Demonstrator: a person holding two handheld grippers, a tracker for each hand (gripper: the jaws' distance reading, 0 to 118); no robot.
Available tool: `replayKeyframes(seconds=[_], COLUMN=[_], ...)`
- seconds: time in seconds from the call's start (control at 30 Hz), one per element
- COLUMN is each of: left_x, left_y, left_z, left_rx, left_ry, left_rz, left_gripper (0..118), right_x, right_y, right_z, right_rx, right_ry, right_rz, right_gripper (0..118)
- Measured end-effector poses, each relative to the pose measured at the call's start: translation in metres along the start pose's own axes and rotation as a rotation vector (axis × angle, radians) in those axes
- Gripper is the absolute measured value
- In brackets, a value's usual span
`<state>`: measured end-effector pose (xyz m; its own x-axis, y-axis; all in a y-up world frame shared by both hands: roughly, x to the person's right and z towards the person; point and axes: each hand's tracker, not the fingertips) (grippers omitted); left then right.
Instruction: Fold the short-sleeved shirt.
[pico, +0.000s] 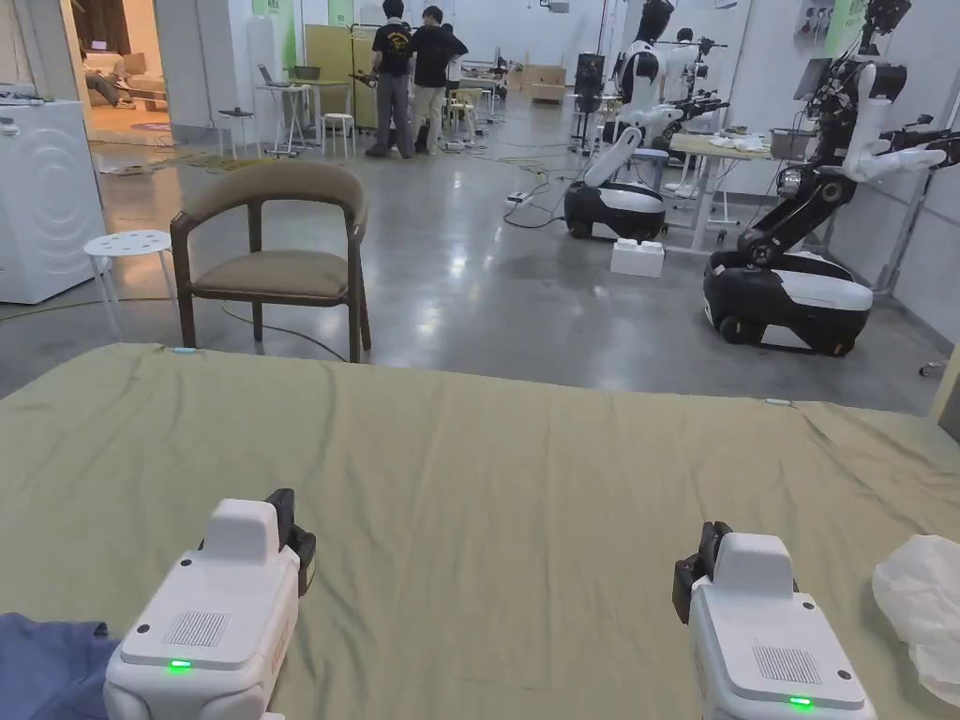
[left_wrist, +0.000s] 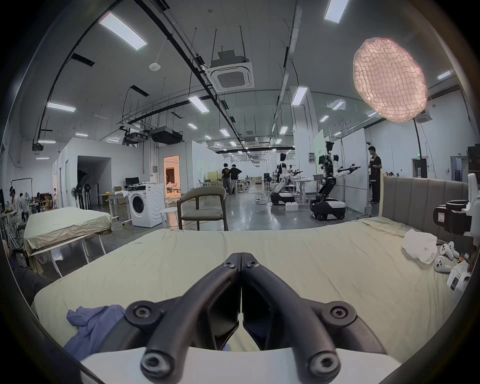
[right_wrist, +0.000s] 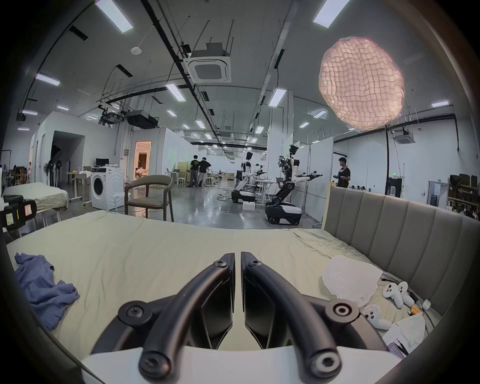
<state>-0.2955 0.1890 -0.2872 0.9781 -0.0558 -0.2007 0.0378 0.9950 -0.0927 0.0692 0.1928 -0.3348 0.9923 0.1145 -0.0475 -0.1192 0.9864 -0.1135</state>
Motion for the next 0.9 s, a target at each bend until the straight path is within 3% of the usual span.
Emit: replayKeyframes(seconds=[0.23,0.33,0.37,0.47,0.53,0.57,0.6,0.63,0.67,0.73,0.77,0.8,0.87,0.9], left_x=[-0.006,-0.013,-0.02,-0.039,-0.038,-0.036,-0.032,-0.025,-0.014,0.005,0.013,0.019,0.024,0.024], left_y=[-0.001,0.004,0.004,-0.002,0.0,0.0,0.004,0.008,0.013,0.013,0.008,0.003,-0.012,-0.015], left_z=[0.0,0.007,0.007,0.006,0.007,0.004,0.004,0.003,0.002,0.002,0.001,0.001,-0.001,-0.001], left_rx=[-0.01,-0.016,-0.023,-0.037,-0.042,-0.03,-0.024,-0.038,-0.066,-0.072,-0.07,-0.07,-0.042,-0.032], left_ry=[0.002,-0.007,-0.018,-0.056,-0.033,-0.039,-0.051,-0.047,-0.03,-0.016,-0.017,-0.016,0.016,0.014], left_rz=[0.053,0.236,0.364,0.726,0.724,0.615,0.482,0.316,0.066,-0.371,-0.579,-0.776,-1.058,-1.114], left_gripper=[0,0,0,0,0,0,0,0,0,0,0,0,0,0], right_x=[0.0,0.011,0.018,0.03,0.035,0.036,0.035,0.032,0.024,0.006,-0.007,-0.019,-0.021,-0.021], right_y=[-0.002,0.003,0.004,0.006,0.006,0.008,0.01,0.014,0.018,0.023,0.021,0.014,0.002,-0.002], right_z=[-0.002,-0.003,-0.003,-0.003,-0.002,-0.003,-0.003,-0.003,-0.004,-0.004,-0.004,-0.006,-0.005,-0.005], right_rx=[-0.031,-0.078,-0.083,-0.072,-0.048,-0.04,-0.029,-0.024,-0.015,0.025,0.017,0.03,0.078,0.09], right_ry=[0.006,0.026,0.039,0.051,0.039,0.032,0.034,0.039,0.05,0.078,0.035,0.024,0.014,0.001], right_rz=[0.008,-0.204,-0.316,-0.523,-0.609,-0.599,-0.544,-0.434,-0.252,0.217,0.5,0.725,0.958,1.026], right_gripper=[3,3,3,3,3,3,3,3,3,3,3,2,3,3])
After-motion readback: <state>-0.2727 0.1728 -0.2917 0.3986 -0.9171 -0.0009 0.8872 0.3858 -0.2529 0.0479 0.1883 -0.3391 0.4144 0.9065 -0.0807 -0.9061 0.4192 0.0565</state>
